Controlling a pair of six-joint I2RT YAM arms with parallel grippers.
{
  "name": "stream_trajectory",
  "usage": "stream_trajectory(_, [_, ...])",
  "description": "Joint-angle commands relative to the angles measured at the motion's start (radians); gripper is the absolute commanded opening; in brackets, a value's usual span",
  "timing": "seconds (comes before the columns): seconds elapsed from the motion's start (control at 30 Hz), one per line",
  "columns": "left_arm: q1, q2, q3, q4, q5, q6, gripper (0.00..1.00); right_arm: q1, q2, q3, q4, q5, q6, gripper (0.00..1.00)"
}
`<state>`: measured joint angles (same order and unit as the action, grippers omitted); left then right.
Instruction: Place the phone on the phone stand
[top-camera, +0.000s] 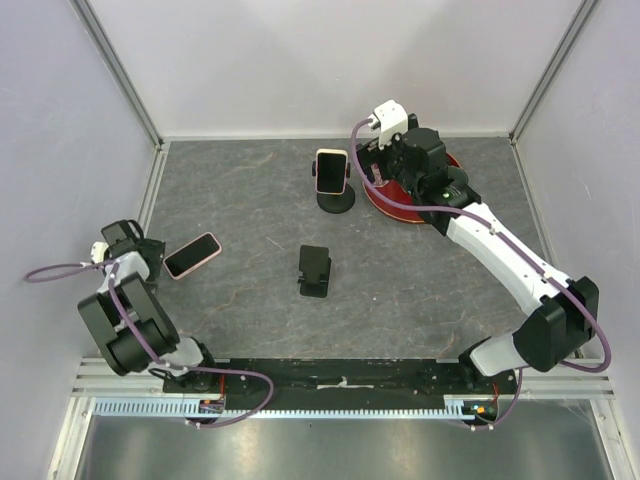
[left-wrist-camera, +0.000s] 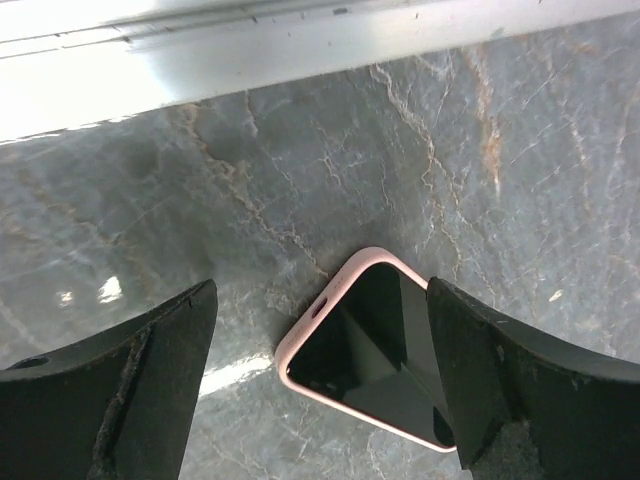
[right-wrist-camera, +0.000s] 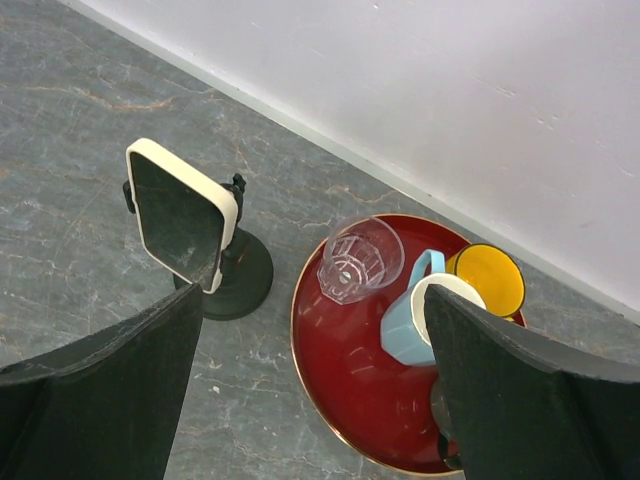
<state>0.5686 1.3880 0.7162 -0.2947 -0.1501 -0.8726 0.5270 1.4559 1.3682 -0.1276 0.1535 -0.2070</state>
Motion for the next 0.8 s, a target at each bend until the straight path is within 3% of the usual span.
stream_trajectory(0.0, [0.014,0.078,0.042,0.117,0.18,0.053,0.9,-0.01,-0.058,-0.026,0.052,-0.02,-0.028,0.98])
stream_trajectory(0.33, [-0.053,0.014,-0.098,0.155,0.351,-0.011,0.84,-0.021,-0.062,-0.037,0.059,-0.035,-0.025,0.98])
stream_trajectory(0.53, [-0.155,-0.176,-0.181,0.097,0.401,-0.057,0.84,-0.021,-0.046,-0.026,0.06,-0.052,-0.017,0.98])
stream_trajectory(0.77, [-0.336,-0.38,-0.149,-0.047,0.282,0.006,0.85,-0.021,-0.035,-0.021,0.062,-0.057,-0.011,0.98])
